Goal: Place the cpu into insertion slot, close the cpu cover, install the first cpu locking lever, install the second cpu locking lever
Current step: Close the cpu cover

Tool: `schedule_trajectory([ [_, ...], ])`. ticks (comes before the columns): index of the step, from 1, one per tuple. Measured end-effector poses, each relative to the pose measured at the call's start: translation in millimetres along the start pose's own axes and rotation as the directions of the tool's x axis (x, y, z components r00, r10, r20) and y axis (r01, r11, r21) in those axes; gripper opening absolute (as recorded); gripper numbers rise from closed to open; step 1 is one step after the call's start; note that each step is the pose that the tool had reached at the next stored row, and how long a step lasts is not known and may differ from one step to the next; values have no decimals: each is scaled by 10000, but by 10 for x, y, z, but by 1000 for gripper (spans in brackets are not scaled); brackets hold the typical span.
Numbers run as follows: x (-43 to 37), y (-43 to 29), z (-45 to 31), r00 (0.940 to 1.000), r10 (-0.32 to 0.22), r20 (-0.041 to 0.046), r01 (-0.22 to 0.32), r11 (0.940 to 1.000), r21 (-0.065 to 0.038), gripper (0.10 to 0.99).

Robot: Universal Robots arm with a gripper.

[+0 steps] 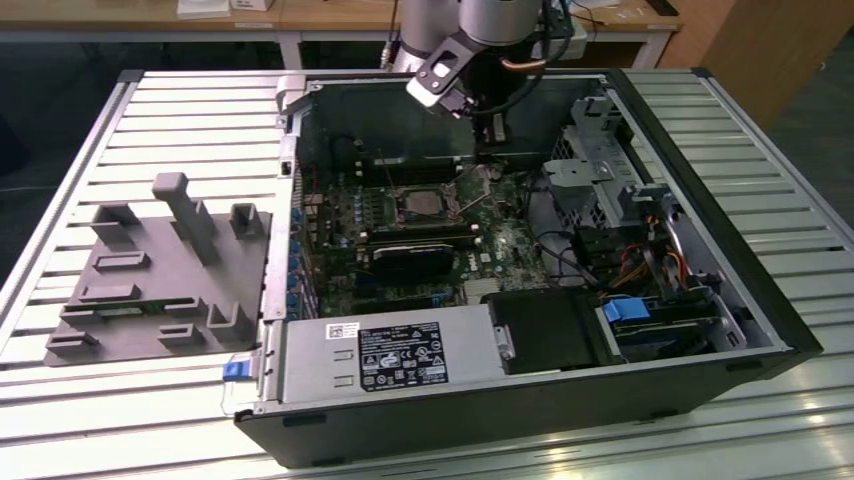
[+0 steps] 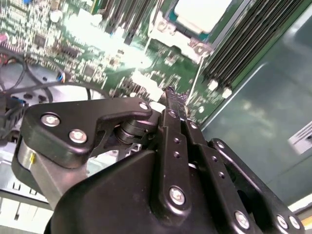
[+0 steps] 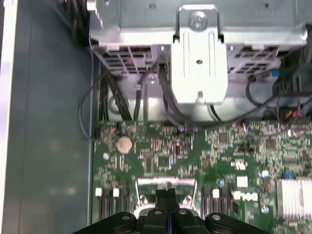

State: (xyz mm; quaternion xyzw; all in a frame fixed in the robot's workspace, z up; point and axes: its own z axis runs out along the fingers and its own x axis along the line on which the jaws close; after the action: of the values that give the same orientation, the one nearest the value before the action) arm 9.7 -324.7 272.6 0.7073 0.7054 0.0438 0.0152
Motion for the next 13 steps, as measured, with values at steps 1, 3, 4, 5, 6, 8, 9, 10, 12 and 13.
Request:
schedule_trajectory([
  [1,0,32,2,10000,0,1,0,10000,3,106],
  [3,0,92,7,10000,-1,2,1,10000,5,106],
  [4,0,119,10,10000,0,1,0,10000,6,106],
  [5,0,143,13,10000,0,0,0,10000,7,106],
  [6,1,165,16,10000,0,0,0,10000,8,106],
  [8,1,202,22,10000,1,-1,-1,10000,10,106],
  [9,1,216,26,10000,1,-2,-1,10000,11,106],
  [10,1,226,33,10000,0,-2,0,10000,12,106],
  [12,0,238,53,10000,0,-1,0,10000,14,106],
  [13,-1,242,67,10000,0,0,0,10000,15,106],
])
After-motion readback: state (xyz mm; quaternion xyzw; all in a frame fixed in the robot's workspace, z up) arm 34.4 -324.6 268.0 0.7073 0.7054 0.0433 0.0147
